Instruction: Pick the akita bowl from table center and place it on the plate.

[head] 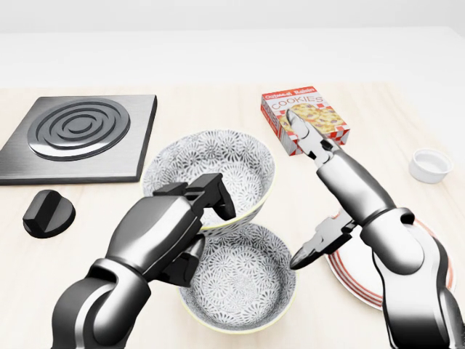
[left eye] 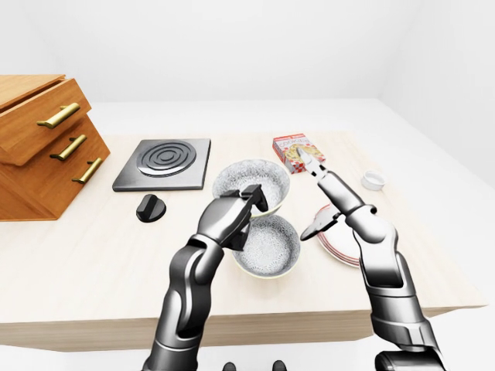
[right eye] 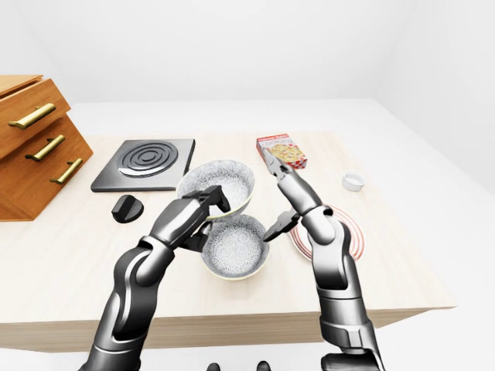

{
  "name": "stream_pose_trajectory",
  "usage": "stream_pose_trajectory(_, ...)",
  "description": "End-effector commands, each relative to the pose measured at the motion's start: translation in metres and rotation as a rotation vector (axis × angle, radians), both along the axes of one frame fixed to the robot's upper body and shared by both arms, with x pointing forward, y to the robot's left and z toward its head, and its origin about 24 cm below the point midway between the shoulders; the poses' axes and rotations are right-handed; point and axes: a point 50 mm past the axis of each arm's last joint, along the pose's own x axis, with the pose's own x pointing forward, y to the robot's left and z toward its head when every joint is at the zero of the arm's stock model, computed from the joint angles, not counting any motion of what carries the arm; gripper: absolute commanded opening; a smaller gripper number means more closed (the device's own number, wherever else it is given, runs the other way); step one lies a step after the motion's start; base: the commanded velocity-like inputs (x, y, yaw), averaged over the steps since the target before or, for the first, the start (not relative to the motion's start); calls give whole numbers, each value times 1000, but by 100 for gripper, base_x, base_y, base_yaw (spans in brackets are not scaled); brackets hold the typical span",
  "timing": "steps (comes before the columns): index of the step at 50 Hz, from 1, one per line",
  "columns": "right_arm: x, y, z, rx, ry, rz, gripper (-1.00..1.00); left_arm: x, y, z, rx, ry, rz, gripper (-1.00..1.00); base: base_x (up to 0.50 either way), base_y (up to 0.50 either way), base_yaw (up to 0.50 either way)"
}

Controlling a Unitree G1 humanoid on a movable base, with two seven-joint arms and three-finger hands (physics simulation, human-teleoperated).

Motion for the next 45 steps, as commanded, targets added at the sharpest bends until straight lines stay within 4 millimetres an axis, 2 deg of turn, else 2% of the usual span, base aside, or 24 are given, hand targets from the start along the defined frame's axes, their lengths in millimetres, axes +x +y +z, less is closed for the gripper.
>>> stream_pose_trajectory(1,14,17,3,-96,17,30,100,-11,-9,7,58,-44,-15,-100,0,0,0)
stream_pose_trajectory(11,13,35,5,-124,5,66,100,-11,-11,-1,63,-25,-26,-100,0,0,0)
stream_pose_trajectory(31,9,35,-7,-152,53,66,96,-11,-12,3,63,-30,-32,-100,0,0,0)
stream_pose_trajectory(32,9,34,-8,-152,55,65,77,-10,-12,3,64,-30,-32,-100,0,0,0)
stream_pose_trajectory(33,9,34,-8,-151,55,63,47,-10,-11,3,64,-30,-31,-100,0,0,0)
stream_pose_trajectory(34,9,34,-8,-152,56,63,30,-10,-11,3,64,-31,-31,-100,0,0,0)
stream_pose_trajectory(35,10,34,-8,-151,56,64,-7,-10,-11,4,64,-32,-30,-100,0,0,0)
stream_pose_trajectory(36,10,34,-8,-151,55,64,-30,-10,-11,4,64,-33,-30,-100,0,0,0)
stream_pose_trajectory(37,10,34,-8,-151,55,64,-32,-11,-11,4,64,-33,-30,-100,0,0,0)
stream_pose_trajectory(38,10,34,-8,-152,56,63,-67,-12,-12,4,65,-34,-30,-100,0,0,0)
stream_pose_trajectory(42,13,35,-7,-153,53,60,-100,-12,-12,5,64,-35,-30,-100,0,0,0)
stream_pose_trajectory(45,16,37,-7,-154,52,61,-100,-11,-12,5,64,-36,-30,-100,0,0,0)
